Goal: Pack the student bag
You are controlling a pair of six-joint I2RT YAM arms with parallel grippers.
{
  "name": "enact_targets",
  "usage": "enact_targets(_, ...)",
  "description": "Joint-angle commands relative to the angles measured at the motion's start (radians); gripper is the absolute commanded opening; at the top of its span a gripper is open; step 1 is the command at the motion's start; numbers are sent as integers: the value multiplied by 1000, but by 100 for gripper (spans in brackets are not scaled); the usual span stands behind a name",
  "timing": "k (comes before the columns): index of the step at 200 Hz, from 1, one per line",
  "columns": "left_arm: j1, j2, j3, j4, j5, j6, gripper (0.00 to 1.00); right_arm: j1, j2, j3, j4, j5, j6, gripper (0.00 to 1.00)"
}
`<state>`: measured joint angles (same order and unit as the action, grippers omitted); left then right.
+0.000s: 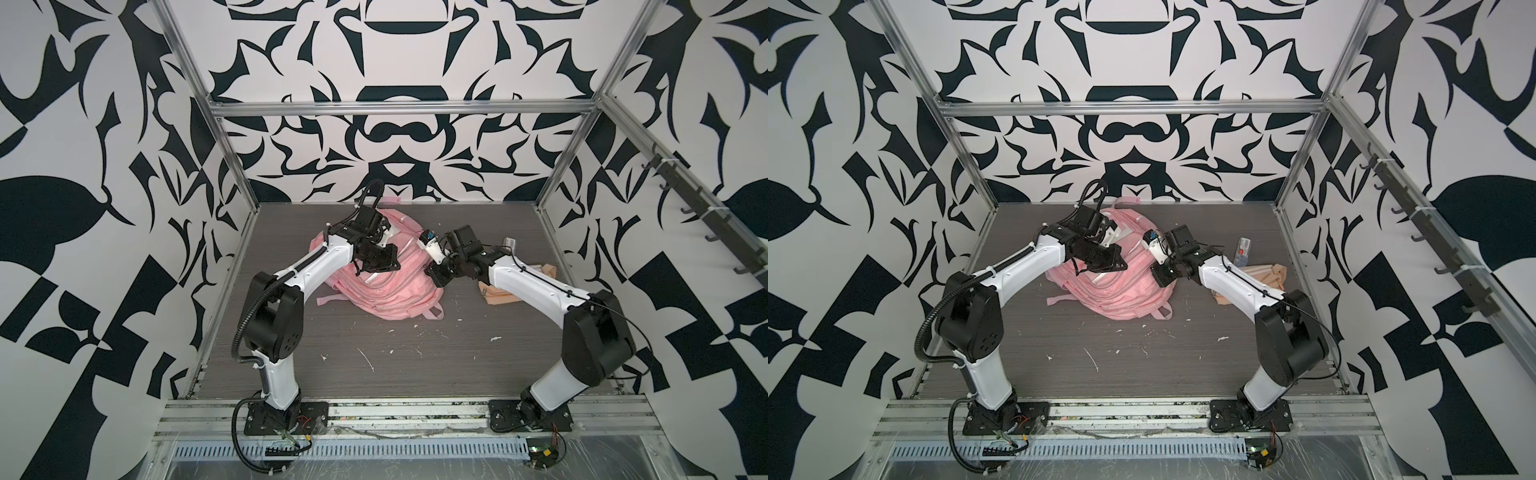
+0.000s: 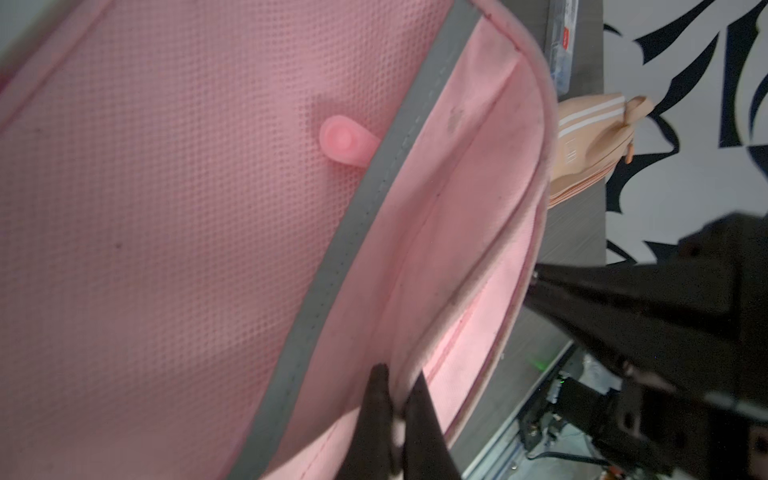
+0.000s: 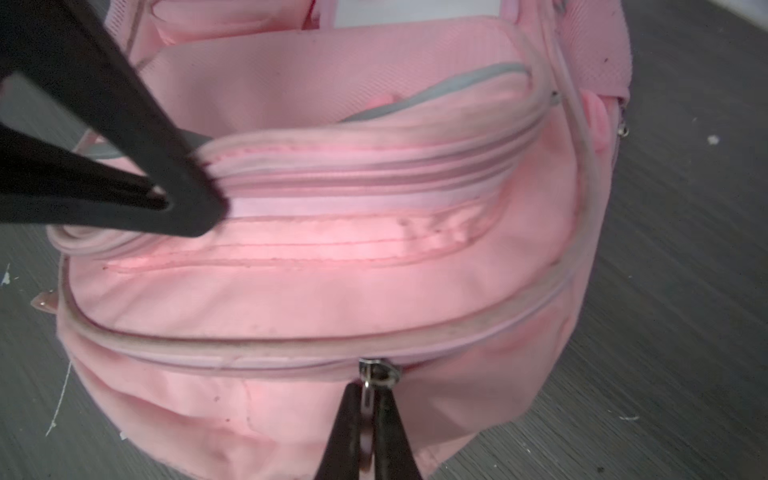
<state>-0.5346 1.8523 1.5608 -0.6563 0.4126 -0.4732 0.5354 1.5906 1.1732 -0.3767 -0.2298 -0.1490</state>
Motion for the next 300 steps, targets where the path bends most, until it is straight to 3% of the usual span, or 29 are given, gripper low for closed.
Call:
enact_targets(1,9,22,135,-30,46,-166,0,94,-32,-29,-23,-10,-41,0)
enact_targets(60,24,81,309,-62,88,-398,0,276,-21,24,-8,55,-9,0)
enact_targets(112,30,18,158,196,131,-699,0,317,-29,-69,278,110,231,0)
enact_targets(140,30,-39,46,316,121,-847,0,327,-6,-70,374,113,301,0)
enact_targets(179,29,-83,60,259,72,-864,0,396,38,-30,410,95,305,0)
enact_targets(205,27,-96,30,346,34,-955,0,432,43,-6,403,91,298,0)
enact_targets(241,1,-46,119,386,2,-1036,0,434,44,-27,433,109,331,0)
enact_targets(267,-11,-42,154,364,-25,-1042,0,439,91,10,449,110,338,0)
enact_targets(300,-9,-67,89,350,-34,-1010,0,438,77,31,450,115,342,3)
